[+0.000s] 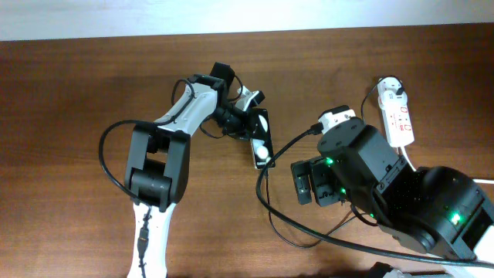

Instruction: Plug charger to phone and switch on socket

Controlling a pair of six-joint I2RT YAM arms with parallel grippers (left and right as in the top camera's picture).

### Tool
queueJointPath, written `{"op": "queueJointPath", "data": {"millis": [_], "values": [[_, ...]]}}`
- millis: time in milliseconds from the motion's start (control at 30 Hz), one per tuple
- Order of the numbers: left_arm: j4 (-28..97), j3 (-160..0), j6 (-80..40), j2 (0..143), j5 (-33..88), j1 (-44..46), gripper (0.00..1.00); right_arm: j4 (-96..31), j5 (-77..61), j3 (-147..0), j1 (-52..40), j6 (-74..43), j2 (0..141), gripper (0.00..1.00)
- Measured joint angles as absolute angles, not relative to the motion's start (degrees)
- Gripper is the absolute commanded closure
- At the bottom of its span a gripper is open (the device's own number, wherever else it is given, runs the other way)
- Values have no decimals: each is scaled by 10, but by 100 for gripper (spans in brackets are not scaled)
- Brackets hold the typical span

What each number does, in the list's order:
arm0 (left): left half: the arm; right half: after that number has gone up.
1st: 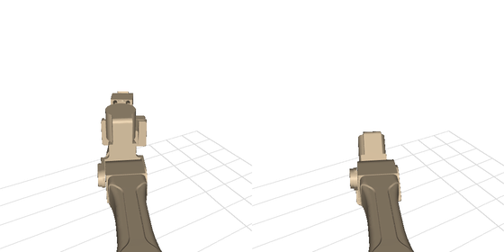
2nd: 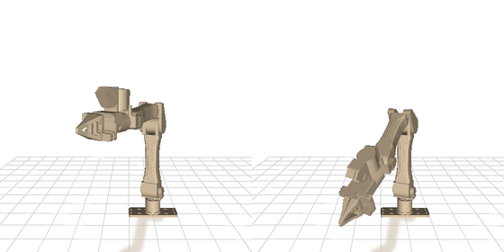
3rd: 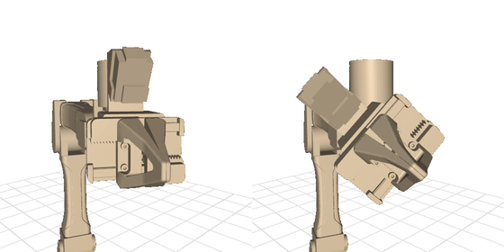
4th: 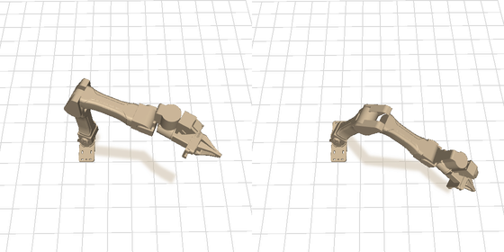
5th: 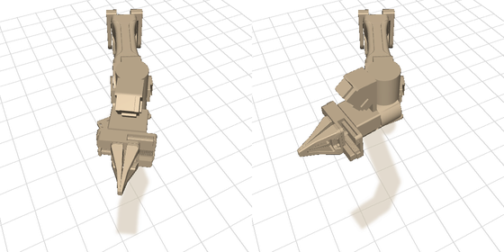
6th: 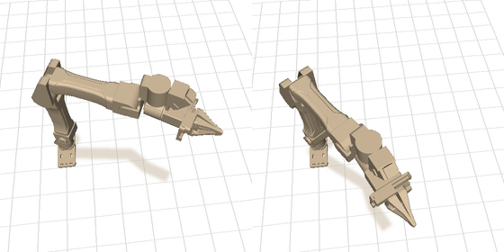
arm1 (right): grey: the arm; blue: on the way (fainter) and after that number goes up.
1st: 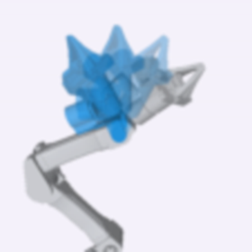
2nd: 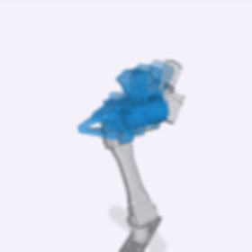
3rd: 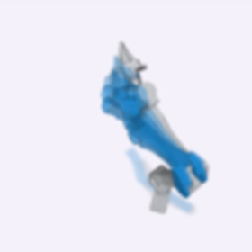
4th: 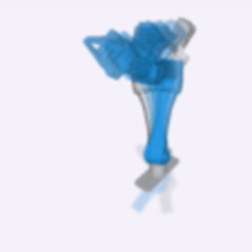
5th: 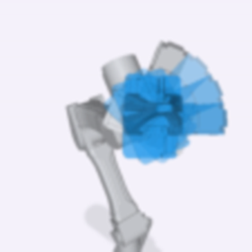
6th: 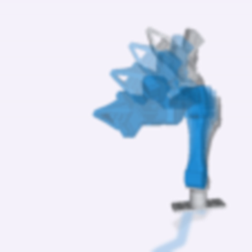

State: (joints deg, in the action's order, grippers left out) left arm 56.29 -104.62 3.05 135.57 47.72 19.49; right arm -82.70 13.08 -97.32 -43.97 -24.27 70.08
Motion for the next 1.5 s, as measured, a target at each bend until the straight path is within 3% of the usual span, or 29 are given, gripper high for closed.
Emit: {"op": "queueJointPath", "data": {"millis": [200, 300, 333, 367, 567, 667, 800, 833, 867, 933, 1000, 1033, 1233, 1367, 1500], "values": [[562, -1046, 35, 1356, 424, 195, 42, -827, 131, -973, -440, -242, 701, 1], [563, -1046, 35, 1356, 392, 195, 37, -827, 131, -973, -440, -242, 701, 1], [563, -1049, 35, 1355, 385, 195, 30, -827, 131, -973, -440, -242, 701, 1], [563, -1051, 35, 1355, 380, 196, 0, -827, 131, -973, -440, -242, 701, 1], [596, -1067, 36, 1339, 318, 195, 1, -827, 131, -973, -440, -243, 703, 1], [674, -1071, 35, 1310, 196, 170, 1, -827, 131, -973, -440, -242, 717, 1], [742, -1079, 35, 1120, 43, 162, 1, -826, 131, -973, -439, -243, 749, 1], [751, -1085, 35, 1070, 22, 162, 1, -825, 131, -973, -439, -242, 755, 11], [764, -1091, 35, 1006, -4, 163, 1, -823, 131, -973, -439, -241, 769, 36], [788, -1094, 35, 915, -35, 163, 1, -817, 131, -973, -439, -242, 791, 70], [820, -1094, 35, 840, -50, 163, 1, -807, 133, -973, -439, -244, 818, 88], [847, -1094, 35, 793, -57, 163, 1, -805, 133, -973, -439, -254, 842, 91], [892, -1094, 35, 677, -63, 163, 1, -800, 130, -973, -388, -347, 884, 96], [894, -1093, 35, 567, -63, 163, 1, -861, 131, -973, -195, -375, 885, 96], [897, -1094, 35, 451, -63, 163, 1, -867, 133, -973, -20, -375, 885, 82]]}}
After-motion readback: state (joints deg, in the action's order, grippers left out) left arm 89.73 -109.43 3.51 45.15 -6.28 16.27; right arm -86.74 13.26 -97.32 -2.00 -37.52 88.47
